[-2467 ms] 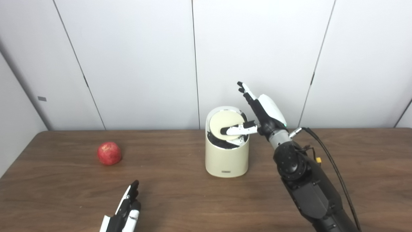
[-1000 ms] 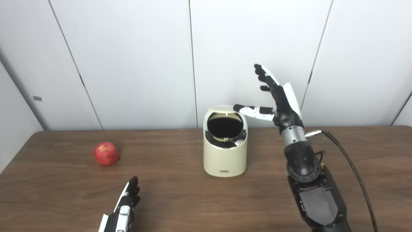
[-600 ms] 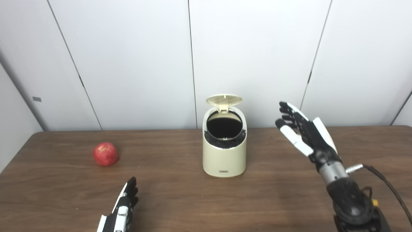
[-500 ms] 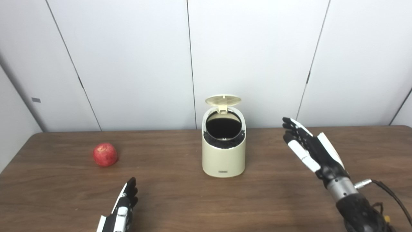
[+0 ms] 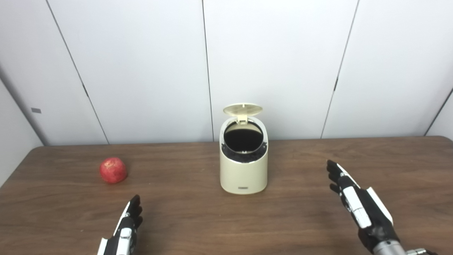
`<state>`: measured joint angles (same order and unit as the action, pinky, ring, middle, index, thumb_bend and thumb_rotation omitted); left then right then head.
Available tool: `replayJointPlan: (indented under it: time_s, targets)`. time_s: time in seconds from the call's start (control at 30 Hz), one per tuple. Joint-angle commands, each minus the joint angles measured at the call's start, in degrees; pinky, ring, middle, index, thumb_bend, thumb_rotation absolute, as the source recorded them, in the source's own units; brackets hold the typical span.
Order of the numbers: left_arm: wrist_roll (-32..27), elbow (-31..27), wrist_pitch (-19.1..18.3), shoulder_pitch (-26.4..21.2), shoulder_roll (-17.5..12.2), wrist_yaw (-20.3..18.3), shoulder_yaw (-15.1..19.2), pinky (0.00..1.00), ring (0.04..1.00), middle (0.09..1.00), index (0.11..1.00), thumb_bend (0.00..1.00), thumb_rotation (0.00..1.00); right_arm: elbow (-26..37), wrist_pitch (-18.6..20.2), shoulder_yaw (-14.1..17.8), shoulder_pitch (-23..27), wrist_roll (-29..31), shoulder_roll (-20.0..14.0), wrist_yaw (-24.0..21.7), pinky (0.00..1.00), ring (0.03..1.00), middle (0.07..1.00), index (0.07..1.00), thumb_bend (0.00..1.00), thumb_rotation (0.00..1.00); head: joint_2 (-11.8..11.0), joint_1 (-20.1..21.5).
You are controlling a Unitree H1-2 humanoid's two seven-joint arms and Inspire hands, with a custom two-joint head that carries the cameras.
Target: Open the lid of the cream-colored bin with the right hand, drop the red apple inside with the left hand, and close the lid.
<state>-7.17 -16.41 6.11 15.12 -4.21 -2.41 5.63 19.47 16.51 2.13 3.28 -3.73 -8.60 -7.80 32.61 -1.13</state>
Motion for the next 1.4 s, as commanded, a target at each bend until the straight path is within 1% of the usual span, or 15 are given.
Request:
replayJointPlan:
  time_s: [0.0, 0.1, 0.23, 0.33, 0.5, 0.63, 0.83, 0.87, 0.93, 1.03, 1.1, 1.23, 1.27, 1.33, 1.37]
  targets:
    - [-0.2, -1.2, 1.1, 3.5, 0.4, 0.0, 0.0, 1.00, 1.000, 1.000, 1.000, 0.41, 0.97, 0.3, -4.1, -0.2, 0.2, -0.3, 0.8, 1.6, 0.98, 0.978, 0.976, 0.980, 0.65, 1.00, 0.1, -0.6]
    - [0.8, -0.7, 1.3, 3.4, 0.6, 0.4, 0.1, 1.00, 1.000, 1.000, 1.000, 0.43, 0.92, -2.0, -6.4, 0.2, -1.3, 0.1, 2.2, 2.9, 0.99, 0.989, 0.984, 0.992, 0.59, 1.00, 0.6, -2.2]
    - [1.6, 0.0, 2.1, 3.3, 0.8, 0.6, 0.0, 1.00, 1.000, 1.000, 1.000, 0.42, 0.89, -3.8, -8.5, 1.2, -2.8, 2.0, 3.6, 3.5, 1.00, 0.999, 0.990, 0.991, 0.64, 1.00, 1.4, -3.4]
    - [1.9, -0.2, 1.9, 3.3, 0.9, 0.7, 0.0, 1.00, 1.000, 1.000, 1.000, 0.42, 0.88, -4.0, -8.7, 1.6, -3.4, 2.7, 3.8, 3.8, 1.00, 1.000, 0.990, 0.994, 0.62, 1.00, 2.0, -4.1]
    - [2.0, -0.3, 1.6, 3.3, 1.2, 0.9, 0.0, 1.00, 1.000, 1.000, 1.000, 0.44, 0.85, -7.1, -11.1, 3.1, -3.8, 4.0, 3.8, 4.9, 1.00, 1.000, 0.993, 1.000, 0.61, 1.00, 2.7, -4.8]
    - [2.2, -0.6, 1.5, 3.3, 1.3, 1.2, 0.0, 1.00, 1.000, 1.000, 1.000, 0.48, 0.81, -7.5, -12.3, 3.1, -4.1, 3.9, 3.1, 4.7, 1.00, 1.000, 0.997, 1.000, 0.61, 1.00, 3.3, -5.9]
    - [4.0, -1.3, 1.0, 3.6, 2.3, 2.2, -0.7, 1.00, 1.000, 1.000, 1.000, 0.56, 0.82, -8.2, -15.0, 3.7, -4.5, 4.5, 1.4, 4.1, 1.00, 0.997, 0.984, 1.000, 0.62, 1.00, 2.8, -11.8]
    - [4.5, -1.8, 0.7, 3.6, 2.6, 2.6, -1.1, 1.00, 1.000, 1.000, 1.000, 0.56, 0.82, -8.0, -15.1, 3.9, -4.5, 4.7, 1.1, 4.1, 1.00, 0.996, 0.982, 1.000, 0.62, 1.00, 2.4, -14.0]
    - [5.3, -2.6, 0.2, 3.6, 3.0, 3.1, -1.8, 0.99, 0.993, 0.999, 1.000, 0.56, 0.81, -7.9, -15.2, 4.2, -4.5, 5.1, 0.4, 4.0, 1.00, 0.987, 0.972, 1.000, 0.61, 1.00, 1.8, -16.7]
    - [7.6, -2.1, 1.3, 3.0, 3.0, 3.9, -2.8, 0.93, 0.971, 0.988, 1.000, 0.53, 0.78, -7.5, -14.6, 4.6, -4.4, 6.5, -0.5, 3.3, 1.00, 0.979, 0.969, 1.000, 0.61, 1.00, 0.9, -20.7]
    - [9.1, -1.4, 2.1, 2.7, 3.0, 4.4, -3.4, 0.93, 0.966, 0.987, 1.000, 0.52, 0.76, -6.7, -13.4, 4.8, -4.3, 7.9, -0.9, 2.7, 0.99, 0.973, 0.964, 0.996, 0.65, 1.00, 0.1, -23.0]
    - [11.2, -1.4, 1.2, 2.1, 3.9, 6.4, -4.0, 0.95, 0.978, 0.994, 1.000, 0.52, 0.68, -5.4, -12.6, 4.7, -4.3, 10.2, -1.7, 1.6, 0.91, 0.953, 0.948, 0.993, 0.66, 1.00, -0.9, -24.8]
    - [13.1, -1.4, 0.8, 1.9, 4.4, 7.9, -3.6, 0.93, 0.967, 0.987, 1.000, 0.53, 0.63, -5.2, -12.5, 4.6, -4.3, 9.9, -1.9, 1.7, 0.88, 0.945, 0.944, 0.992, 0.68, 1.00, -1.1, -25.1]
    - [15.8, -1.4, 0.0, 1.4, 5.1, 10.2, -3.1, 0.84, 0.906, 0.944, 0.981, 0.55, 0.53, -4.9, -11.9, 4.7, -4.3, 9.3, -1.9, 2.2, 0.82, 0.912, 0.920, 0.970, 0.69, 0.99, -1.3, -25.1]
    - [18.2, -1.7, -1.1, 0.8, 4.9, 11.5, -2.6, 0.82, 0.891, 0.938, 0.984, 0.53, 0.44, -4.8, -11.3, 4.9, -4.1, 9.5, -1.8, 2.5, 0.78, 0.885, 0.899, 0.954, 0.68, 0.97, -1.3, -25.2]
